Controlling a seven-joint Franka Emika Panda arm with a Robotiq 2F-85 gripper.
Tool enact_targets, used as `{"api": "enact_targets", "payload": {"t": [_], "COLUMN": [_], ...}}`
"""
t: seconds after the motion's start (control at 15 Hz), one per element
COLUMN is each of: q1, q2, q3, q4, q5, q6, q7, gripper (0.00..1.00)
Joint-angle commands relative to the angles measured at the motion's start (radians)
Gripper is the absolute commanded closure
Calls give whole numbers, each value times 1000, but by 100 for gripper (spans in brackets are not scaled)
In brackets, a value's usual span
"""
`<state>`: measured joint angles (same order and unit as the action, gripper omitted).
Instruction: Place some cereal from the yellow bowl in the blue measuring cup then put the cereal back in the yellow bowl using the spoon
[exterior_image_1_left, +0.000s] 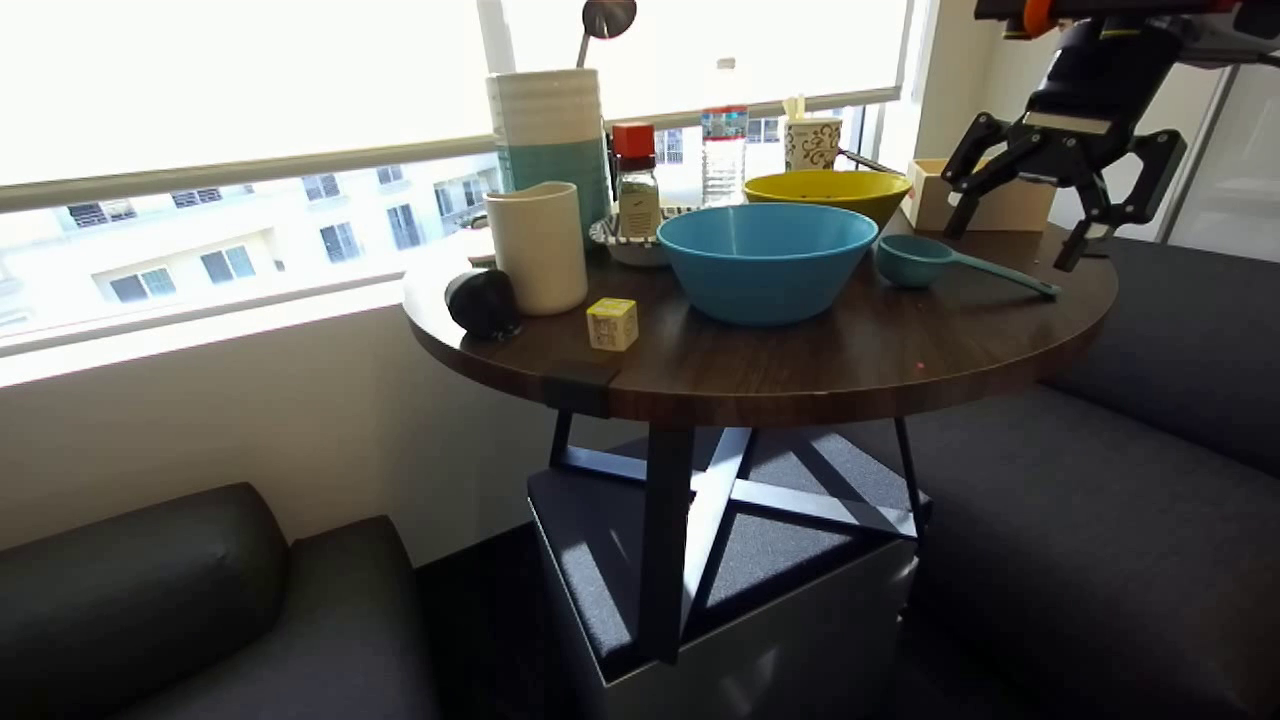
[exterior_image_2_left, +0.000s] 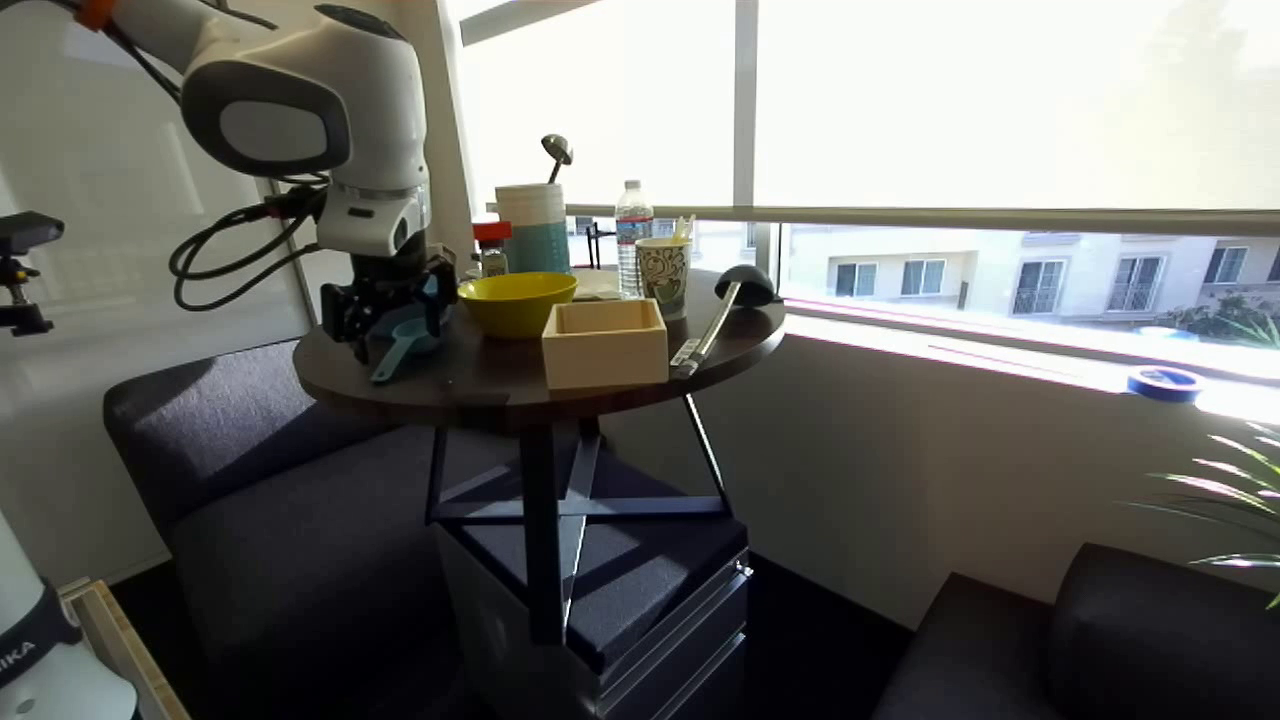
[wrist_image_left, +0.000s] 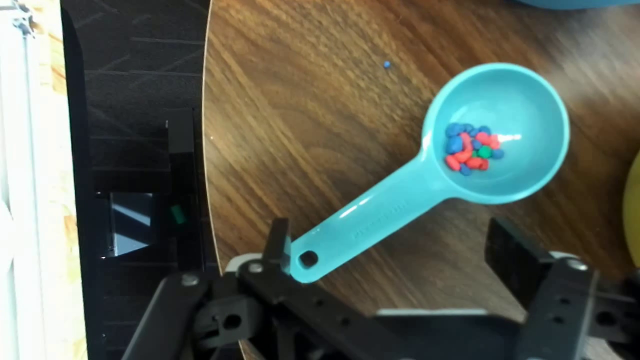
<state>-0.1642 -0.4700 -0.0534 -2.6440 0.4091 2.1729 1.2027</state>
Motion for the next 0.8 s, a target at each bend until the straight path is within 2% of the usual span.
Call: {"api": "enact_targets", "payload": {"t": [0.0, 0.73], "q1": [3, 10], "q2": [-24, 1], "q3": [-3, -3], "q4": [-25, -35], "q5": [43, 110], "q6": [-4, 9], "q7": [14, 10], "gripper": [0, 0]}}
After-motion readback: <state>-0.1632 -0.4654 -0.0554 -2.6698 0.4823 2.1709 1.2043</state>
